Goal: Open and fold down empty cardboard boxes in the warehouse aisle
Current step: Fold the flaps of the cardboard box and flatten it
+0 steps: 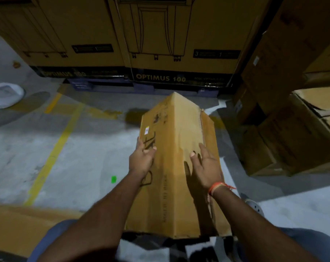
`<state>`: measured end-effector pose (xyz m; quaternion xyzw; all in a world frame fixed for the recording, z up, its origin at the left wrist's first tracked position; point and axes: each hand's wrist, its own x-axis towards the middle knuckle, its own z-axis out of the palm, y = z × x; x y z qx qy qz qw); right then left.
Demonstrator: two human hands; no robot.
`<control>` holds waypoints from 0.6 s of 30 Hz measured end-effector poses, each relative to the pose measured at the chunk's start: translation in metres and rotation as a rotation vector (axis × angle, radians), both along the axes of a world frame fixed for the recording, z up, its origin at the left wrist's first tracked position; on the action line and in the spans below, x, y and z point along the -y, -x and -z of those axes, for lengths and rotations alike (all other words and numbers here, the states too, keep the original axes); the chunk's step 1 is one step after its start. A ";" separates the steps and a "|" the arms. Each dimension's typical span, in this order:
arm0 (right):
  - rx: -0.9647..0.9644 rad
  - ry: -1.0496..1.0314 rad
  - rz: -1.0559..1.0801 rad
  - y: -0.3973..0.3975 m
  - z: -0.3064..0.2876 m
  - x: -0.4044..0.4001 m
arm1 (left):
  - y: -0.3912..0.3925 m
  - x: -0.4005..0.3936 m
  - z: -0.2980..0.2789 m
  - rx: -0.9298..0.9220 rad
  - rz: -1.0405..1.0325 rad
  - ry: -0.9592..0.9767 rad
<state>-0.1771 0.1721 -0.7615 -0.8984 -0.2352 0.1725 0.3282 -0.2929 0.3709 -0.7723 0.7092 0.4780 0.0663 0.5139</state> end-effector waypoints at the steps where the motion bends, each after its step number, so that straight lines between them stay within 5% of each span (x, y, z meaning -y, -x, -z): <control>1: -0.020 -0.011 0.016 -0.004 -0.005 0.009 | -0.006 0.006 0.005 -0.083 0.001 -0.027; 4: -0.113 0.039 0.020 -0.014 -0.007 0.038 | -0.016 0.032 0.028 -0.267 -0.083 0.044; 8: -0.173 0.171 0.045 -0.028 0.010 0.063 | -0.029 0.064 0.042 -0.102 0.027 0.230; 13: -0.169 0.285 0.060 -0.055 0.017 0.068 | -0.050 0.069 0.047 -0.106 0.091 0.195; 18: -0.220 0.181 0.040 -0.049 0.028 0.047 | -0.047 0.057 0.004 -0.153 0.006 0.095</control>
